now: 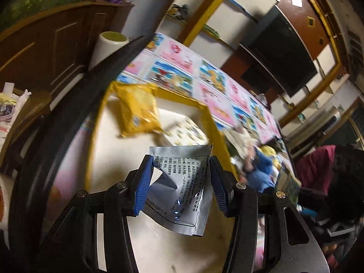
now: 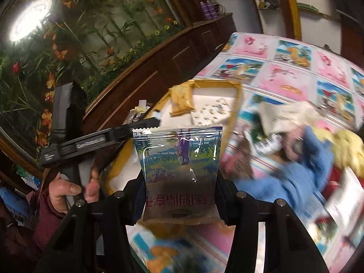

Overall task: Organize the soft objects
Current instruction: 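Drop the white sachet and the clear snack packet into the tray with both grippers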

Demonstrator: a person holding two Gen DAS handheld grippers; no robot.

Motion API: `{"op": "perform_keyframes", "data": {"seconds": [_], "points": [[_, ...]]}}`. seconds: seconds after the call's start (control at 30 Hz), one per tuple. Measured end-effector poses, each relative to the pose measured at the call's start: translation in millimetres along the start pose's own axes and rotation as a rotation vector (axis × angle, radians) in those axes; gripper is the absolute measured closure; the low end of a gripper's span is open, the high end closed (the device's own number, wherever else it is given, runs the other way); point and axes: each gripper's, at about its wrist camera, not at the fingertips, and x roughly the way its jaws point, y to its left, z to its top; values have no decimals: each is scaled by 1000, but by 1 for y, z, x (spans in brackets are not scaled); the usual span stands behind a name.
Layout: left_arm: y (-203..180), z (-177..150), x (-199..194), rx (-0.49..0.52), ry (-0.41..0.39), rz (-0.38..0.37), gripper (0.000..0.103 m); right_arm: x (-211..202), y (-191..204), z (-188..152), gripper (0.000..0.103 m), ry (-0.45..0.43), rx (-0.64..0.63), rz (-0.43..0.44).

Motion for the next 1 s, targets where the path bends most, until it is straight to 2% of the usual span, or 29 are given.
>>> {"op": "perform_keyframes", "data": {"seconds": [0.1,0.2,0.23,0.3,0.33,0.37,0.43,0.47,0.57,0.7,0.87,0.93,1.0], "points": [[15,7,7,-12,-6,59,50,34,11,17,52,42,-16,-17],[29,10,10,-39,-3,76,46,63,17,26,50,72,-35,-56],[35,12,12,-55,8,58,42,71,17,28,49,73,-24,-72],[46,13,12,-106,23,-9,41,87,13,31,45,89,12,-70],[50,13,9,-123,20,-30,41,95,10,32,38,104,32,-62],[51,11,5,-132,13,-46,41,99,8,33,38,106,51,-55],[50,9,-7,-117,-9,-29,41,99,6,35,36,84,64,-53],[47,6,-13,-101,-23,0,41,96,5,36,33,76,68,-48],[33,-1,-23,-59,-51,51,41,76,0,35,33,36,89,-42],[1,-12,-20,33,-66,84,41,33,-17,25,32,-38,112,-93],[-25,-25,9,114,-11,120,41,-21,-52,-2,32,-110,166,-188],[-25,-29,19,116,35,161,41,-40,-66,-18,32,-120,178,-234],[-18,-31,19,86,65,140,41,-54,-79,-33,32,-115,203,-255]]}}
